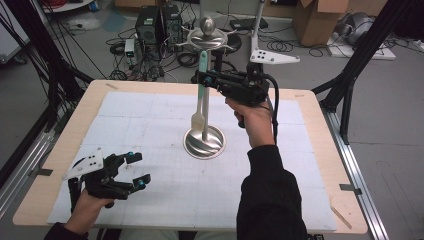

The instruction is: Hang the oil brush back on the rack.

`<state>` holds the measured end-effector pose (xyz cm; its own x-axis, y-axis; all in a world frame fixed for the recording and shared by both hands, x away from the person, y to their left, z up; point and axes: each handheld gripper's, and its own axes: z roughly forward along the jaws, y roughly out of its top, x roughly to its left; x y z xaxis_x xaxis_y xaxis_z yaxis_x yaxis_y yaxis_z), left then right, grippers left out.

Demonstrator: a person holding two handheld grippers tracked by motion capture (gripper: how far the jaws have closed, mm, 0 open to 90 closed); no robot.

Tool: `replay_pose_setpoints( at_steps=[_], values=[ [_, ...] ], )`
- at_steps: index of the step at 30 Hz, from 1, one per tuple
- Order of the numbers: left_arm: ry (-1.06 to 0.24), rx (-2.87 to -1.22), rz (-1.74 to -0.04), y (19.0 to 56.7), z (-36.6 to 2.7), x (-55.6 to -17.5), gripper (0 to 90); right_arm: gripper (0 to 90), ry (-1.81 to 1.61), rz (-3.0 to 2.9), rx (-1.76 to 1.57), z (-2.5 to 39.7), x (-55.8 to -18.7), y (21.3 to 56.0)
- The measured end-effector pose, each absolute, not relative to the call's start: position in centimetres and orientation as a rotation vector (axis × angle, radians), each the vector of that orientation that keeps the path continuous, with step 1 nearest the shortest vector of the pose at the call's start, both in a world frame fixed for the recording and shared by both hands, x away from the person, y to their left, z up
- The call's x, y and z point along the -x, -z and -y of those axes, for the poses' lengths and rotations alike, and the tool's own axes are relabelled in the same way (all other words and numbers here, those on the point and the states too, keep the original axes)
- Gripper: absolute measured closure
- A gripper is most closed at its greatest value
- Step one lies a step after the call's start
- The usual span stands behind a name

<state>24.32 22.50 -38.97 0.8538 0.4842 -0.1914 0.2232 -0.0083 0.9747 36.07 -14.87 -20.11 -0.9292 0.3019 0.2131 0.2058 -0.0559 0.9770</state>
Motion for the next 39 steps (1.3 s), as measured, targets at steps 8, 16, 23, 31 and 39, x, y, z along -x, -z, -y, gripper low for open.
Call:
replay_pose_setpoints(
  at_steps=[8, 16, 23, 31, 39],
  values=[
    [-0.234, -1.585, -0.587, 39.1, -22.8, -24.4, 19.4, 61.7, -2.123, -2.072, -0.605, 14.7, -35.8, 20.8],
    [-0.251, -1.571, -0.618, 39.3, -23.4, -24.7, 20.6, 34.4, -1.987, -2.006, -0.670, 16.0, -33.7, 22.6],
    [-0.272, -1.566, -0.646, 39.6, -23.8, -24.9, 20.6, 22.8, -1.753, -1.987, -0.720, 18.6, -29.9, 27.5],
    [-0.306, -1.570, -0.654, 39.7, -24.0, -25.1, 20.2, 20.7, -1.643, -1.936, -0.784, 22.3, -24.3, 33.9],
    [-0.340, -1.561, -0.657, 39.9, -24.2, -25.4, 19.9, 20.5, -1.535, -1.901, -0.864, 25.9, -20.2, 37.2]
  ],
)
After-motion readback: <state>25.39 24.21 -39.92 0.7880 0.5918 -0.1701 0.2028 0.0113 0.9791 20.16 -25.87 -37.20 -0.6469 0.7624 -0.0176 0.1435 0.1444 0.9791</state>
